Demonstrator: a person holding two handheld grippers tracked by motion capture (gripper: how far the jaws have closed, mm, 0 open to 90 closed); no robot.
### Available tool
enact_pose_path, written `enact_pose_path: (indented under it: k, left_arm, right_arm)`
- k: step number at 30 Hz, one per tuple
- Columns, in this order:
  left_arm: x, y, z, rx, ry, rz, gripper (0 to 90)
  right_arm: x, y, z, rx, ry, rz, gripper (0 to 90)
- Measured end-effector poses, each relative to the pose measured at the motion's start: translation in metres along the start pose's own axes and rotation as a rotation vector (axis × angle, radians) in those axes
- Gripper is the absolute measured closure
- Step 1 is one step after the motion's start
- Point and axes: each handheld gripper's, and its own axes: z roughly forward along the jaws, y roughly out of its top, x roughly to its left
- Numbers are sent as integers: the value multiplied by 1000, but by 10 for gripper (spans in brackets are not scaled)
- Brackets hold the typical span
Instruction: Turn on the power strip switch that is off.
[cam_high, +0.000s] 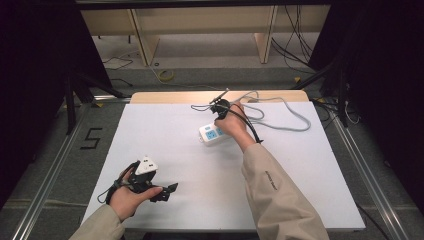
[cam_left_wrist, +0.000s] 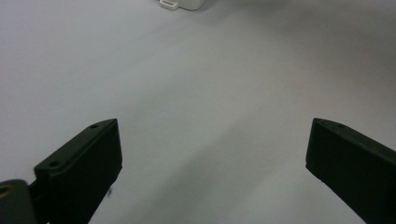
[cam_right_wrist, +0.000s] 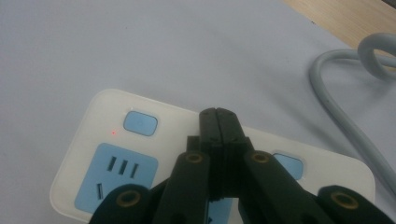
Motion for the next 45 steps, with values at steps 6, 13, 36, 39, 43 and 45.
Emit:
enact_pose_path:
  k: [6,13,36,39,43,45]
  left_arm:
    - [0,0,0,4,-4,2,32]
    - [0,0,1,7,-8,4,32]
    - [-1,0,1,5,-8,0,32]
    - [-1,0,1,5,-9,2,32]
    - [-1,0,1,5,-9,3,32]
    - [-1,0,1,5,-9,2,32]
  right_arm:
    - [0,1,0,8,0,4,900]
    - [-1,2,1,14,3,11,900]
    - [0,5,2,41,11,15,900]
    - [0,6,2,42,11,15,900]
    - [1,6,2,41,8,12,900]
    - [1,6,2,41,5,8,900]
